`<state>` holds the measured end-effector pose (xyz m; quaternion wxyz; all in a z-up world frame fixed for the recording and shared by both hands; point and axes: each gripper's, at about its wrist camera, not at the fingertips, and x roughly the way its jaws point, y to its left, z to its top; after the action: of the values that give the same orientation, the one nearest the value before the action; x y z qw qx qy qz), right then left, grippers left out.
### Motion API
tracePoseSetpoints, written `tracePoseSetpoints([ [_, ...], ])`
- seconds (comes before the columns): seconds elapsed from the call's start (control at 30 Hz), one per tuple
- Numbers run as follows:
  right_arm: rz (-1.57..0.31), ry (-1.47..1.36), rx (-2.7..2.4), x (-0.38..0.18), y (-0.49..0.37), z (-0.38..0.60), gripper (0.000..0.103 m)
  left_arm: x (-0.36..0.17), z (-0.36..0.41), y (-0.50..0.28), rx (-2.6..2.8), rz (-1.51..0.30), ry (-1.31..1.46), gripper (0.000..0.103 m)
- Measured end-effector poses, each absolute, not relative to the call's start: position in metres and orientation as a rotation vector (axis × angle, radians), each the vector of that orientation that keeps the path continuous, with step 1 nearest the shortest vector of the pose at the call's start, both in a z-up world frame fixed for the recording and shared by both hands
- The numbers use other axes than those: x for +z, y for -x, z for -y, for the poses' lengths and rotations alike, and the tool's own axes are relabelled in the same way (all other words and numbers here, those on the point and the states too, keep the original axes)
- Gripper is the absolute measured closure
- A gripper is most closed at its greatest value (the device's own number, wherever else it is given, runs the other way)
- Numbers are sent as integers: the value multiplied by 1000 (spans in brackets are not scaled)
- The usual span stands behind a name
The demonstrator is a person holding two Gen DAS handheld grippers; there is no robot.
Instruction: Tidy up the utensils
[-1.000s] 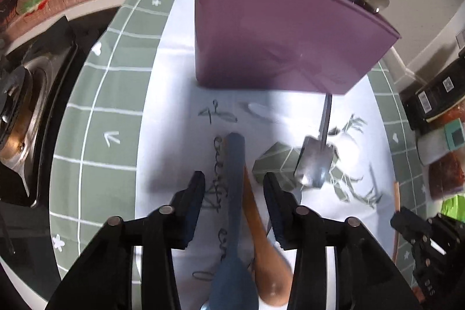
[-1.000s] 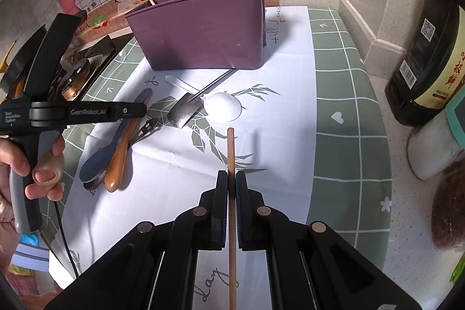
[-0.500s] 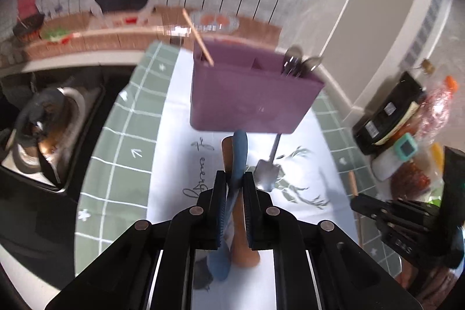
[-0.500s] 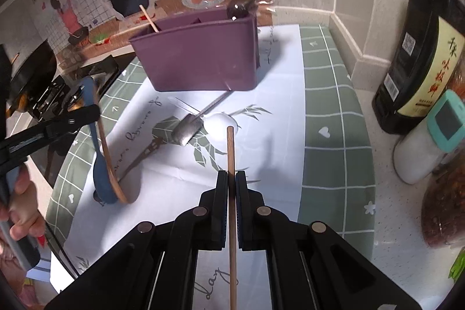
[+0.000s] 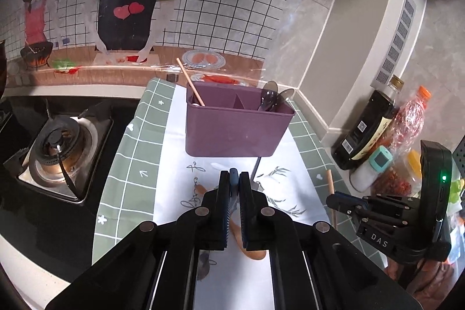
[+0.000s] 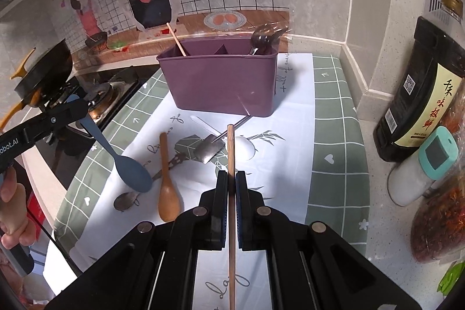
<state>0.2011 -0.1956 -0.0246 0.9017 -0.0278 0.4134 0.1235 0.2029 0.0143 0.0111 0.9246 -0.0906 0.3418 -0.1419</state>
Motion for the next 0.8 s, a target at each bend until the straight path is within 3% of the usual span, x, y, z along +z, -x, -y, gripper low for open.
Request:
tracePoseSetpoints([
  [0.4,-805,56,246,-6,-202,200,99,52,-7,-196,-329,-614,157,97],
  [0.67,-423,87,232,139,-217,195,99,169,-12,-221,-378,-389,157,97],
  [0.8,-288,80,195,184,-245,188,99,193,-23,-255,-362,-323,189,97],
])
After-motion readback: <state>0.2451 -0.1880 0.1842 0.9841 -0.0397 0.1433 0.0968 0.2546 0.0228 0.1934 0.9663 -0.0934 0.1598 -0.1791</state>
